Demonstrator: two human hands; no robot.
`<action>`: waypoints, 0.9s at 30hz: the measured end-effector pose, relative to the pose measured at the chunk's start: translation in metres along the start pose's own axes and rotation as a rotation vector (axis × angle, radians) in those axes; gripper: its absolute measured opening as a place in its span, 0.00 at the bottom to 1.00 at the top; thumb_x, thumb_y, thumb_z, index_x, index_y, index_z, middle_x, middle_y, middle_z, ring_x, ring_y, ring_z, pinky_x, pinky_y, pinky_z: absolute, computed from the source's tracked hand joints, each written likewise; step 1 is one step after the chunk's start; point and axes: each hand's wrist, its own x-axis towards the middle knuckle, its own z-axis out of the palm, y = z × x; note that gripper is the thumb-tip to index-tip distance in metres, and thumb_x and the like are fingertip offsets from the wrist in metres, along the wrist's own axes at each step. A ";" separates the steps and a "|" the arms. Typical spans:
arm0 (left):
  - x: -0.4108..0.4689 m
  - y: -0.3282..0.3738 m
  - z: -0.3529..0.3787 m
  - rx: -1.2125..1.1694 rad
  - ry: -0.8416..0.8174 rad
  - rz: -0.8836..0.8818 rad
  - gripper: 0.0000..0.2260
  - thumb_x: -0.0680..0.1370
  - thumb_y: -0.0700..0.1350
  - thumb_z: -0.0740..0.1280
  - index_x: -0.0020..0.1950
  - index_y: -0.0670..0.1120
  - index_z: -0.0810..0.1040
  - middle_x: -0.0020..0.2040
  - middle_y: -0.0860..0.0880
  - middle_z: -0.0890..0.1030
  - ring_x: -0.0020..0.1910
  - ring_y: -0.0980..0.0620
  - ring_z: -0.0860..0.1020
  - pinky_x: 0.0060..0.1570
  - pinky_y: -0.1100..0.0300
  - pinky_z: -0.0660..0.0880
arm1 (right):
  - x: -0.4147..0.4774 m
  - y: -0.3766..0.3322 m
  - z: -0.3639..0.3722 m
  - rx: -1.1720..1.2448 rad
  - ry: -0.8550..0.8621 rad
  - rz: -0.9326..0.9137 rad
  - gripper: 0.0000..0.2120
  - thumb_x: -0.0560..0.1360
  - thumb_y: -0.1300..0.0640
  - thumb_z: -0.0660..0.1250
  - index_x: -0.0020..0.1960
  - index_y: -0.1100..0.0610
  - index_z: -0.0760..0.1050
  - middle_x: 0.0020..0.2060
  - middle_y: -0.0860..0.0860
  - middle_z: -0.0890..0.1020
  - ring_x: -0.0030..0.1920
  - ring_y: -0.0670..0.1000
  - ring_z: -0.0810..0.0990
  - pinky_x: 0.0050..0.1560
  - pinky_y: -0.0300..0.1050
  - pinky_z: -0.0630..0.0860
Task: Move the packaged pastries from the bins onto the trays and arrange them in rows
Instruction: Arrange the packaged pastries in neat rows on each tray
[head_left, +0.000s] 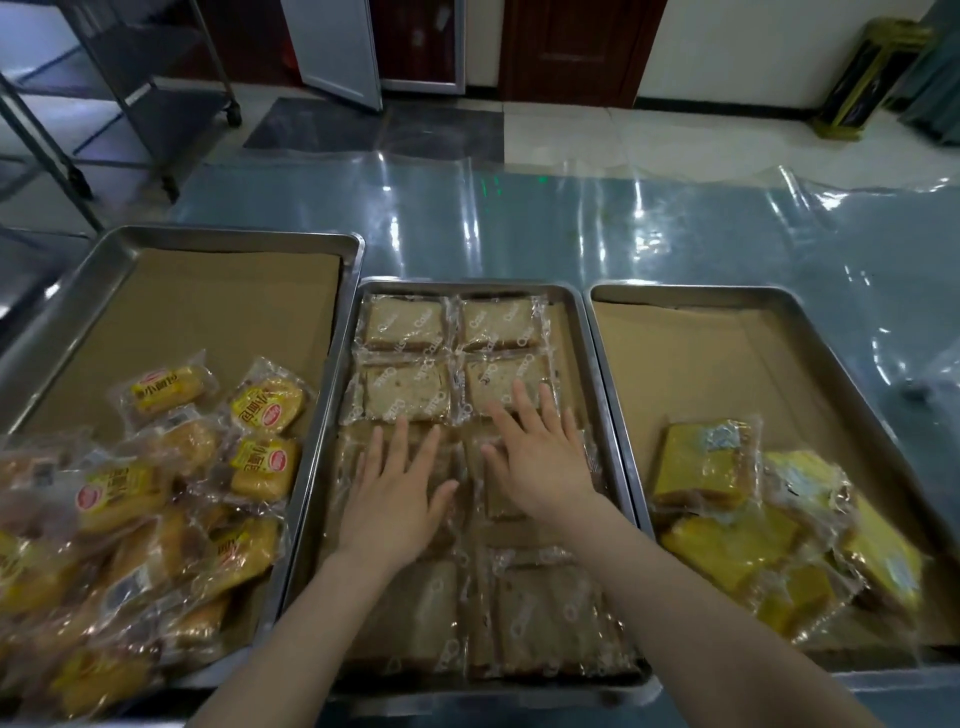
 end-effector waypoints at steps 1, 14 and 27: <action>0.010 -0.002 -0.002 0.011 -0.013 -0.004 0.29 0.77 0.66 0.46 0.74 0.61 0.37 0.75 0.50 0.33 0.72 0.45 0.33 0.68 0.48 0.39 | 0.009 0.003 0.000 -0.014 -0.029 0.012 0.27 0.80 0.39 0.47 0.76 0.42 0.46 0.77 0.51 0.41 0.75 0.59 0.34 0.72 0.62 0.37; 0.020 -0.006 -0.006 0.103 0.021 -0.002 0.29 0.77 0.65 0.42 0.74 0.59 0.35 0.74 0.48 0.33 0.72 0.45 0.31 0.68 0.46 0.31 | 0.001 0.011 0.005 -0.070 -0.015 0.130 0.30 0.78 0.34 0.44 0.76 0.40 0.42 0.77 0.50 0.39 0.73 0.65 0.34 0.70 0.64 0.34; -0.076 0.060 -0.040 0.033 0.198 0.264 0.27 0.77 0.59 0.45 0.74 0.57 0.40 0.75 0.55 0.37 0.70 0.57 0.28 0.66 0.57 0.26 | -0.149 0.075 -0.037 0.255 0.393 0.110 0.11 0.74 0.58 0.68 0.56 0.54 0.79 0.61 0.50 0.76 0.66 0.55 0.69 0.65 0.49 0.66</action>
